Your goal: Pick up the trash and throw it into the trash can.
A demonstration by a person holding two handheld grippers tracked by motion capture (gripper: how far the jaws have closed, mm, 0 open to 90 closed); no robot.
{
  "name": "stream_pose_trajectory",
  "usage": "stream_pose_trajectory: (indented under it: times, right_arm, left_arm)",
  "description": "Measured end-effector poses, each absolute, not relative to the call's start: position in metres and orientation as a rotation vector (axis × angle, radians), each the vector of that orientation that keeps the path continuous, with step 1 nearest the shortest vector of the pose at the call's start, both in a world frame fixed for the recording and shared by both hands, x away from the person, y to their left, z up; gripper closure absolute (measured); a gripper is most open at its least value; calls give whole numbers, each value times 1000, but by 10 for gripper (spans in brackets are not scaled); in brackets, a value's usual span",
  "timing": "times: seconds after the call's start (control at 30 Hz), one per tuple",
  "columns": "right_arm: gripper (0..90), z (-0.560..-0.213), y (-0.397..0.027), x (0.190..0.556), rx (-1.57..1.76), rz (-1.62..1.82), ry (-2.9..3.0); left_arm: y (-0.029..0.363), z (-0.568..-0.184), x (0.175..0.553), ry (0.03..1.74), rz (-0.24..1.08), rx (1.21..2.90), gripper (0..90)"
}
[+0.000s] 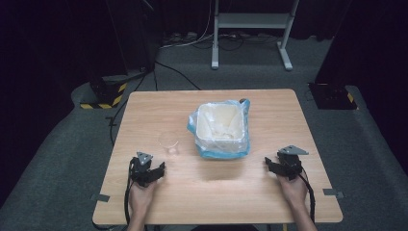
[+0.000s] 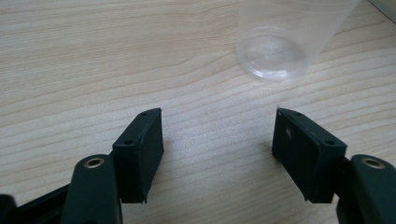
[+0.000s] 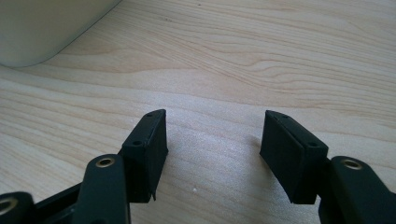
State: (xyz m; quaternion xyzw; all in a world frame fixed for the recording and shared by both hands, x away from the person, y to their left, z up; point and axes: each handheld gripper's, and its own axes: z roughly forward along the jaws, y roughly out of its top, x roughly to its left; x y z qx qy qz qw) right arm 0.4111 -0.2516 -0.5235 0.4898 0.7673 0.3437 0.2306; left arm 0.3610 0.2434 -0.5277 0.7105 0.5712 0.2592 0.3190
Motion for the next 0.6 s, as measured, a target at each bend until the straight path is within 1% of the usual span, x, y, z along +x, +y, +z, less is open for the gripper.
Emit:
stream_pose_trajectory:
  times: [0.43,0.47,0.53,0.6]
  right_arm:
    - [401,-523,-252,411,1349,944,2110]
    - [400,-523,-252,411,1348,944,2110]
    - [400,-523,-252,411,1349,944,2110]
    - [400,-523,-251,411,1349,944,2110]
  left_arm:
    - [243,-528,361,1518,684,1858,319]
    - [242,-528,362,1518,683,1860,313]
    - [242,-528,362,1540,687,1852,272]
    - [241,-528,362,1542,690,1853,267]
